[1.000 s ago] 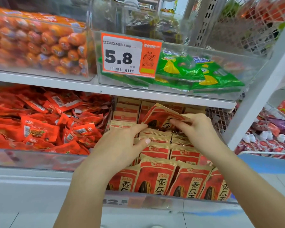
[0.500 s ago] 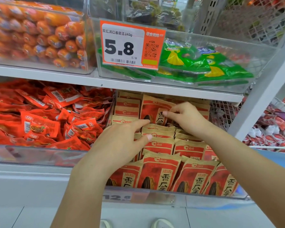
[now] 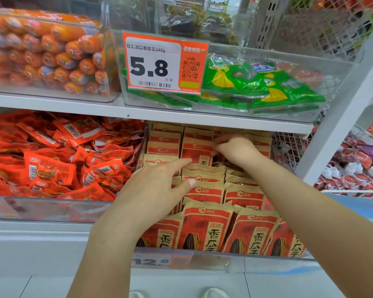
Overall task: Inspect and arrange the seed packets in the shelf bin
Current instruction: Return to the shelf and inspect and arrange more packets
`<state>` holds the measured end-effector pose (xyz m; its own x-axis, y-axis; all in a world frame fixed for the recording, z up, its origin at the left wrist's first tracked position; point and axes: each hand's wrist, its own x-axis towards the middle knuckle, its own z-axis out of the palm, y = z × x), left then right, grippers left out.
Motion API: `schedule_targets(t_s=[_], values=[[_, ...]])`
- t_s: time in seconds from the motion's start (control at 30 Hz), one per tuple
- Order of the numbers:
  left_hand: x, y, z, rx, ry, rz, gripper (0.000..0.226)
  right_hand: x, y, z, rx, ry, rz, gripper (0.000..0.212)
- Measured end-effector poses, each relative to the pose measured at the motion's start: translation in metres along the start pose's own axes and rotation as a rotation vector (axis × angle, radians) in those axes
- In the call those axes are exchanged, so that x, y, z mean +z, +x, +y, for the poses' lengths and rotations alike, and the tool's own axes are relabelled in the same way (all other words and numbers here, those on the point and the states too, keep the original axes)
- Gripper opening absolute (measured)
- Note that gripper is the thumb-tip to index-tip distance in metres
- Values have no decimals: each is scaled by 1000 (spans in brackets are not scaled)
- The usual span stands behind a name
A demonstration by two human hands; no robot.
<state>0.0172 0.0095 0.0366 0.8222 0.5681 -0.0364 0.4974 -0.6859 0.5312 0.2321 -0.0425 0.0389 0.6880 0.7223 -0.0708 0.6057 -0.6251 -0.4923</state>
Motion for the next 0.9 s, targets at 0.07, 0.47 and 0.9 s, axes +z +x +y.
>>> schedule_targets(t_s=[0.07, 0.47, 0.9], values=[[0, 0, -1, -2, 10, -1, 53, 1, 2, 5, 62, 110, -44, 38], [-4, -9, 0, 21, -7, 17, 41, -26, -45, 11, -269, 78, -335, 13], [-2, -10, 5, 11, -65, 115, 28, -12, -56, -3, -390, -149, -4, 20]])
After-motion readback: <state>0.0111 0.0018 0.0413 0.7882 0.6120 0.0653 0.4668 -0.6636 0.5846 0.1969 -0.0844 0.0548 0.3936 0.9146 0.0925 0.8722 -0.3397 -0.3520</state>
